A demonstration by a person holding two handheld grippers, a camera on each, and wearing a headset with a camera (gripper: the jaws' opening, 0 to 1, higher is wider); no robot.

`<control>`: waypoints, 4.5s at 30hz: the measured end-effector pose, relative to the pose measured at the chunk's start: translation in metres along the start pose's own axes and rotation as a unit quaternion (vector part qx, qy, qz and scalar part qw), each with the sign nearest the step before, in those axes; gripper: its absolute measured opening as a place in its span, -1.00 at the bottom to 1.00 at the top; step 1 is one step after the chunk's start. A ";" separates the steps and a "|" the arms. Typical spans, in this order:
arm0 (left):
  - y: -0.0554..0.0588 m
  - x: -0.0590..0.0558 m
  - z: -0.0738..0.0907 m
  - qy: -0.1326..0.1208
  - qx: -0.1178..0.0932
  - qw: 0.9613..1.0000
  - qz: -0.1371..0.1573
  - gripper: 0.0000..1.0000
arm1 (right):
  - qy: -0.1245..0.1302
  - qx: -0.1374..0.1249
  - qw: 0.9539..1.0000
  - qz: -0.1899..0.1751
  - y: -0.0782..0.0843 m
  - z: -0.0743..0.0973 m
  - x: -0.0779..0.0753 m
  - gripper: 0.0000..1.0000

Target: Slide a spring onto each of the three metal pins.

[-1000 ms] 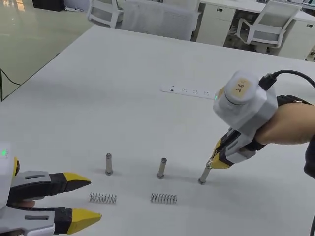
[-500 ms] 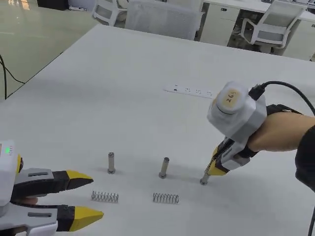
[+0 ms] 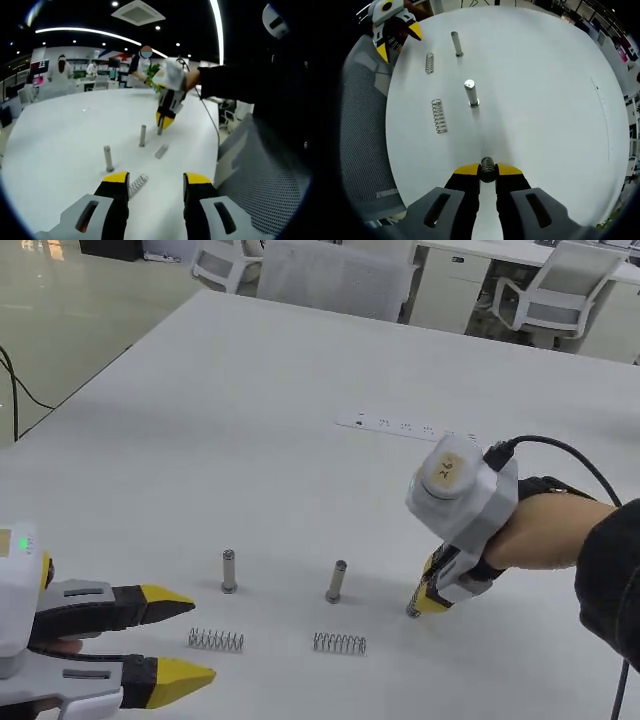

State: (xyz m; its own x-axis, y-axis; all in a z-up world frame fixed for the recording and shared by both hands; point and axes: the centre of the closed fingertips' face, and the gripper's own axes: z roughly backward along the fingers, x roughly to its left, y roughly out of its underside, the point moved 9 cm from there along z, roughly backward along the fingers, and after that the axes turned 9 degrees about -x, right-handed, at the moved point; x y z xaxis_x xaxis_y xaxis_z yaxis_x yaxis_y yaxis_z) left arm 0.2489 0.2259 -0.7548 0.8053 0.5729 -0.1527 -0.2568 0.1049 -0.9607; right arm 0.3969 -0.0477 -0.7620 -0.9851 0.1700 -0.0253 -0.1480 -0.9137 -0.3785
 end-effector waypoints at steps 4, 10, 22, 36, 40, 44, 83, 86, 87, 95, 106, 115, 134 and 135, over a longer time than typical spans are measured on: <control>0.000 0.000 0.000 -0.001 -0.001 1.000 0.000 -0.26 | 0.002 0.004 1.000 0.004 0.001 -0.003 0.001 -0.83; 0.001 0.000 0.000 -0.001 -0.001 1.000 0.000 -0.26 | 0.002 0.003 1.000 0.003 0.001 -0.006 0.002 -0.83; 0.002 0.000 0.000 0.001 0.001 1.000 0.000 -0.26 | 0.011 -0.010 1.000 0.004 0.000 0.003 0.005 -0.69; 0.002 -0.001 0.001 0.003 0.001 1.000 -0.001 -0.26 | 0.039 -0.038 0.998 0.018 -0.008 0.029 0.013 -0.62; 0.001 -0.001 0.001 0.003 0.000 1.000 -0.001 -0.26 | 0.043 -0.045 0.998 0.023 -0.011 0.035 0.018 -0.62; 0.001 -0.001 0.000 0.003 0.000 1.000 -0.001 -0.26 | 0.039 -0.056 0.997 0.032 -0.020 0.040 0.027 -0.62; 0.001 0.004 0.005 -0.024 -0.010 1.000 0.005 -0.17 | -0.051 -0.014 0.995 0.088 -0.044 -0.029 0.065 -0.74; 0.001 0.003 0.005 -0.023 -0.009 1.000 0.005 -0.17 | -0.054 -0.011 0.995 0.087 -0.044 -0.031 0.065 -0.75; 0.001 0.003 0.005 -0.023 -0.009 1.000 0.005 -0.17 | -0.055 -0.010 0.995 0.087 -0.044 -0.032 0.066 -0.76; 0.001 0.003 0.004 -0.020 -0.007 1.000 0.002 -0.18 | -0.047 -0.003 0.994 0.097 -0.041 -0.035 0.065 -0.85; -0.005 -0.002 -0.007 0.025 0.028 0.999 -0.026 -0.22 | -0.051 -0.030 0.993 0.097 -0.055 -0.014 0.072 -0.85; -0.018 0.000 -0.024 0.063 0.048 0.995 -0.053 -0.24 | -0.060 -0.060 0.991 0.106 -0.071 0.002 0.085 -0.85; -0.026 -0.007 -0.059 0.120 0.050 0.989 -0.072 -0.54 | -0.065 -0.078 0.987 0.126 -0.088 0.012 0.100 -0.85; -0.025 -0.008 -0.059 0.122 0.050 0.989 -0.072 -0.57 | -0.065 -0.078 0.987 0.128 -0.089 0.012 0.101 -0.85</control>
State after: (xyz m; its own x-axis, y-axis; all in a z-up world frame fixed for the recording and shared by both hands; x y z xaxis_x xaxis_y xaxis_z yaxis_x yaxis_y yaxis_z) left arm 0.2806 0.1709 -0.7432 0.9391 0.3347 -0.0784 -0.1713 0.2579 -0.9509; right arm 0.3099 0.0463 -0.7197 -0.9929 -0.1169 -0.0234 0.1122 -0.8506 -0.5137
